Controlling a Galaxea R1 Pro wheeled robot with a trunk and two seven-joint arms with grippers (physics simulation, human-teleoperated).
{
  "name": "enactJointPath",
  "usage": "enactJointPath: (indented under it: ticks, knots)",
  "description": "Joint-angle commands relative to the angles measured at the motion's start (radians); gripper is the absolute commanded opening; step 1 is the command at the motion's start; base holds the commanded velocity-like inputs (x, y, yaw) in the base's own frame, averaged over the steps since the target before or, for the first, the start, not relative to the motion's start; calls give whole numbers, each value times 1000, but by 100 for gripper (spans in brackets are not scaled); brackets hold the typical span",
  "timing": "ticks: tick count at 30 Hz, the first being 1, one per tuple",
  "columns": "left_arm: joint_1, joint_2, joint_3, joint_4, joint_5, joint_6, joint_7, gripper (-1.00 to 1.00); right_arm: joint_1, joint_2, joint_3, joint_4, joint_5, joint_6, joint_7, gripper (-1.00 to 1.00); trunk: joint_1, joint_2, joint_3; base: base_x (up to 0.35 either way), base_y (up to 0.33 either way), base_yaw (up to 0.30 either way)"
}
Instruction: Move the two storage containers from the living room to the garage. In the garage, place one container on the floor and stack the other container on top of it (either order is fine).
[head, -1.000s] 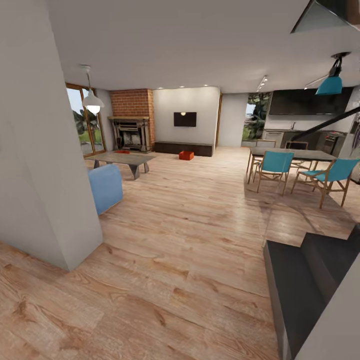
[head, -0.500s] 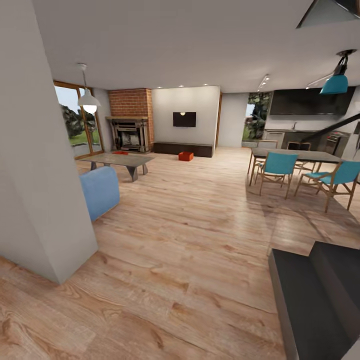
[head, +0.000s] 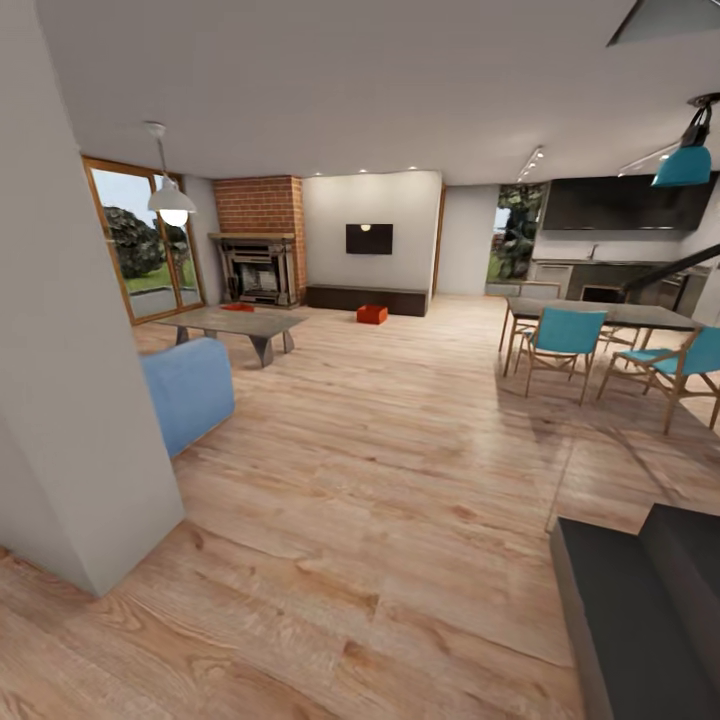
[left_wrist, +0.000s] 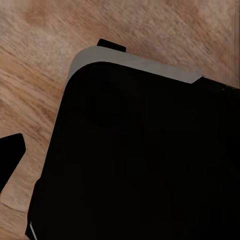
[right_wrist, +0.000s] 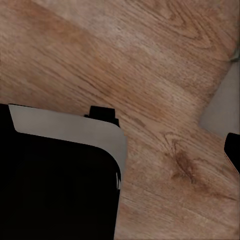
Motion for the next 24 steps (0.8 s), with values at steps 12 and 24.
enactJointPath:
  ticks: [12,24]
  knots:
    - [0,0,7,0,1,-2,0,100,-1,3,8,3,-8,-4,0,100,1,0,-1,323,57,-173]
    - [0,-1,7,1,1,2,0,100,-1,0,10,3,-6,-5,1,100,1,0,-1,323,88,-73]
